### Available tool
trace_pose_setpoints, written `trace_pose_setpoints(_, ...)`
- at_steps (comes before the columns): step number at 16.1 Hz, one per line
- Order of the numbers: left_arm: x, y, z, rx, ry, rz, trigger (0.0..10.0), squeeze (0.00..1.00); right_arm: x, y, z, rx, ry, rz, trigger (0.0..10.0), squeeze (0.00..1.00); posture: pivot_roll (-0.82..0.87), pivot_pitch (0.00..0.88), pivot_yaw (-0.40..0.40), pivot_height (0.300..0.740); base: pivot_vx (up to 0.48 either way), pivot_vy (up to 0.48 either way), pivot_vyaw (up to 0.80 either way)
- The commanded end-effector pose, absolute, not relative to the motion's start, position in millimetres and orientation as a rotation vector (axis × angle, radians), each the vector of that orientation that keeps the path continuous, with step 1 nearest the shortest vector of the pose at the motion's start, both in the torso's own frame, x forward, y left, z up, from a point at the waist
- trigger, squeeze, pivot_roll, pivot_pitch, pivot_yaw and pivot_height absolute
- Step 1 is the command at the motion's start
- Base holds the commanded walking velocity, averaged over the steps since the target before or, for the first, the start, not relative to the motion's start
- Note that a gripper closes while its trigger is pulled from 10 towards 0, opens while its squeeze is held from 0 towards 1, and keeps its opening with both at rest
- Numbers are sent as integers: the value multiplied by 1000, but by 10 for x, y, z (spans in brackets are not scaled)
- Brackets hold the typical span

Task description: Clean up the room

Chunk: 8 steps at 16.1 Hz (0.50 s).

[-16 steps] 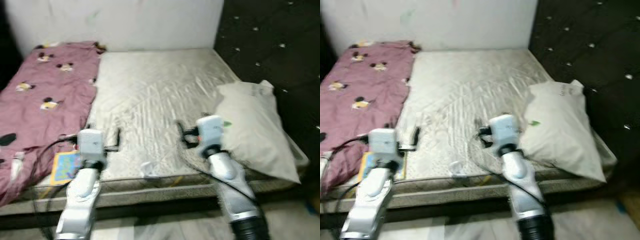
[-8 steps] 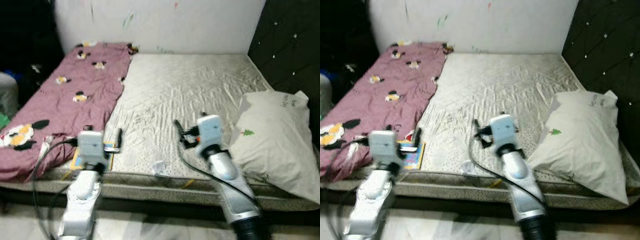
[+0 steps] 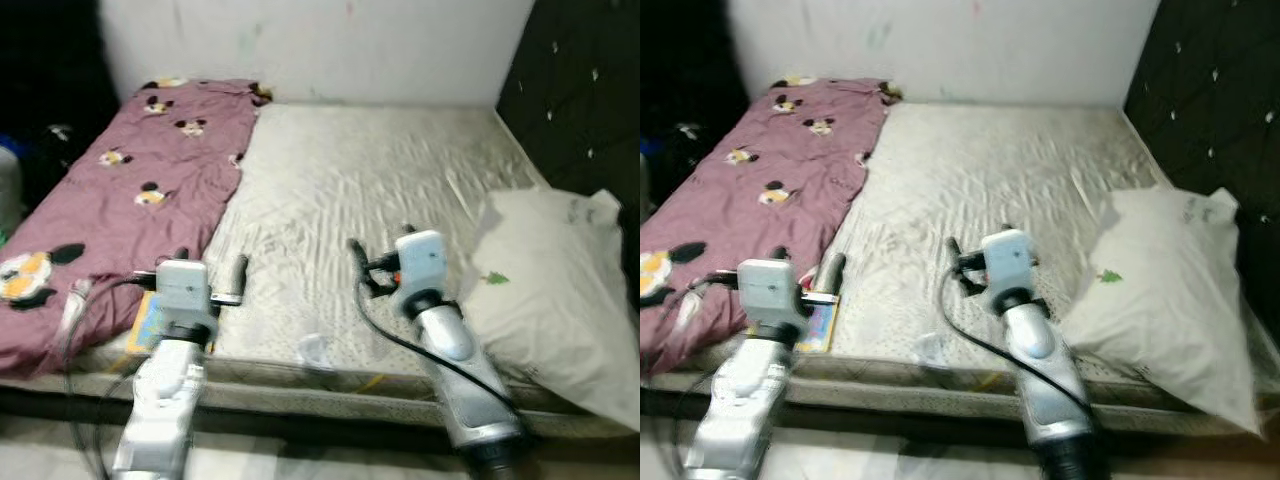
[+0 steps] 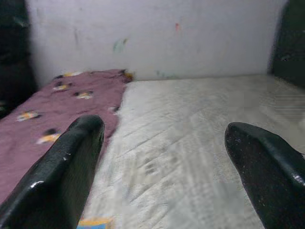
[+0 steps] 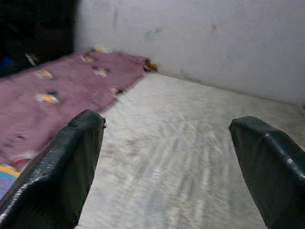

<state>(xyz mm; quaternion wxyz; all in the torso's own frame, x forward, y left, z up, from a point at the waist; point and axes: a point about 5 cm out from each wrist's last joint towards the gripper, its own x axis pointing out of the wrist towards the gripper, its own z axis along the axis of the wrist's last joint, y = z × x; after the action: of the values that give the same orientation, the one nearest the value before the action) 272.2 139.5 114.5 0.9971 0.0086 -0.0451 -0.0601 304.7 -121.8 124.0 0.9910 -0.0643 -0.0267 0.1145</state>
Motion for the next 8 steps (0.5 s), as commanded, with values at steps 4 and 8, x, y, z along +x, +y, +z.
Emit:
trace_pose_setpoints(4, 2722, 1518, 1152, 26, -87, -93, 10000, 0, 3066, -1098, 1295, -104, -76, 260, 10000, 0, -49, 0, -9, 740, 367, 0, 0)
trace_pose_setpoints(8, 2739, 1523, 1150, 41, -85, -54, 10000, 0, 3055, -1095, 1281, -106, -76, 263, 10000, 0, -51, 0, -11, 740, 132, 0, 0)
